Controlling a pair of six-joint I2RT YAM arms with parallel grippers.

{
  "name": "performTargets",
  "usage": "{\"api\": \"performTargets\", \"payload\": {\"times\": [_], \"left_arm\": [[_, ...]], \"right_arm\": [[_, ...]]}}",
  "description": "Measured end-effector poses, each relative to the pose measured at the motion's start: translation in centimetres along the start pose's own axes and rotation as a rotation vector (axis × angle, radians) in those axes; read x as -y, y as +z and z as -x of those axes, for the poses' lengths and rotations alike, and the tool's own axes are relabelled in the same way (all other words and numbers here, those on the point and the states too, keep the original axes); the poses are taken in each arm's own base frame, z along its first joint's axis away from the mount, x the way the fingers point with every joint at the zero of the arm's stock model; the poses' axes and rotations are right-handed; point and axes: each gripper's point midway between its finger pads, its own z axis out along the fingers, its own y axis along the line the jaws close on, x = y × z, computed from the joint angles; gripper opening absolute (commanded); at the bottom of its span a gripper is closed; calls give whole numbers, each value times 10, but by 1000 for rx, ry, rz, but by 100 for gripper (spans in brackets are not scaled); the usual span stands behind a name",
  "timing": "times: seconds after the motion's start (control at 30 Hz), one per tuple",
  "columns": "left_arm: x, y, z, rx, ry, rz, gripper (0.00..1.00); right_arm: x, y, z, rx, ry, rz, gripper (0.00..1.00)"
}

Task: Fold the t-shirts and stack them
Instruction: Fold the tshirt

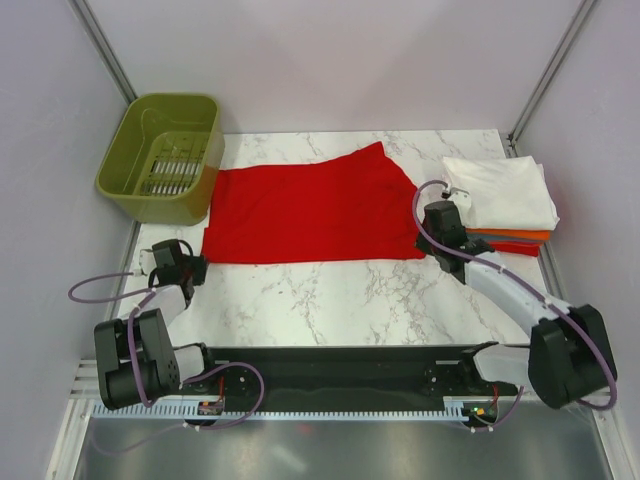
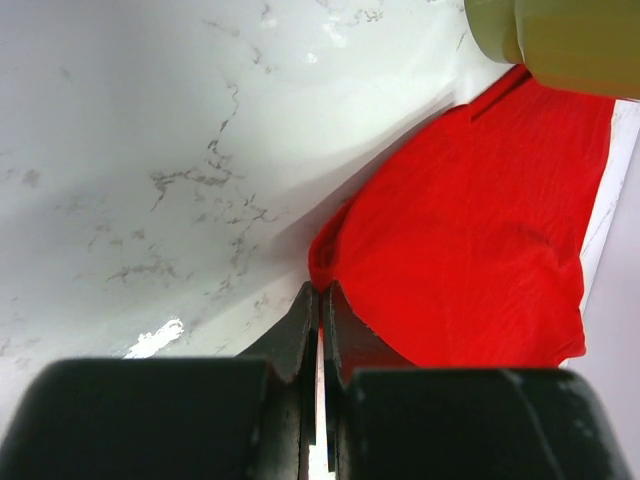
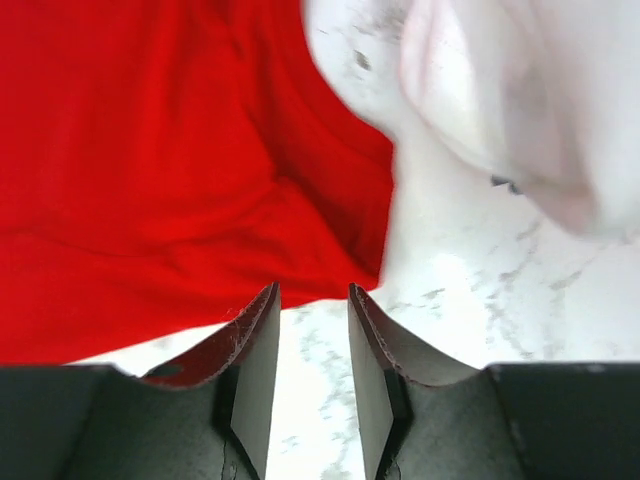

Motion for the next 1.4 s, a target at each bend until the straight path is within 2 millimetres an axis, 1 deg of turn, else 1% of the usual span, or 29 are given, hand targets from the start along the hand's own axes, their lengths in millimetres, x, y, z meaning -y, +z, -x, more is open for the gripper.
{"api": "performTargets", "payload": {"times": [0.07, 0.13, 0.17, 0.23, 0.37, 0.47, 0.6, 0.77, 0.8, 0.93, 1.07, 1.13, 1.17, 1.3, 1.37, 1.4], "left_arm": [[0, -2, 0, 3, 0, -5, 2], [-1, -3, -1, 3, 0, -6, 2], [-2, -3, -1, 3, 0, -6, 2], [-4, -3, -1, 1, 0, -1, 2], [-4, -3, -1, 1, -1, 1, 2], [-4, -3, -1, 0, -1, 1, 2], [-4, -3, -2, -1, -1, 1, 2], [-5, -3, -2, -2, -1, 2, 2], [-5, -3, -2, -2, -1, 4, 2], [-8, -2, -3, -7, 0, 17, 2], [-11, -2, -4, -10, 5, 27, 2], [-12, -2, -4, -11, 9, 29, 2], [-12, -2, -4, -11, 10, 29, 2], [-12, -2, -4, -11, 14, 29, 2], [-12, -2, -4, -11, 17, 30, 2], [-12, -2, -4, -11, 18, 30, 2]], "right_arm": [[-9, -14, 8, 52, 57, 52, 41], [-17, -24, 9, 83, 121, 97, 41], [-19, -25, 6, 89, 149, 108, 41], [-21, -25, -7, 81, 216, 117, 42], [-20, -18, -41, 40, 321, 96, 44], [-21, -10, -57, 25, 411, 84, 47], [-20, 3, -66, 23, 519, 62, 47], [-21, 20, -76, 19, 627, 27, 44], [-21, 24, -77, 22, 644, 20, 43], [-26, 33, -69, 63, 726, 33, 43], [-26, 38, -64, 99, 773, 25, 41], [-22, 40, -62, 117, 780, 11, 37], [-20, 41, -62, 129, 781, 0, 36], [-9, 44, -57, 172, 776, -40, 37], [-4, 47, -53, 188, 762, -62, 33], [-3, 49, -51, 194, 755, -72, 27]]}}
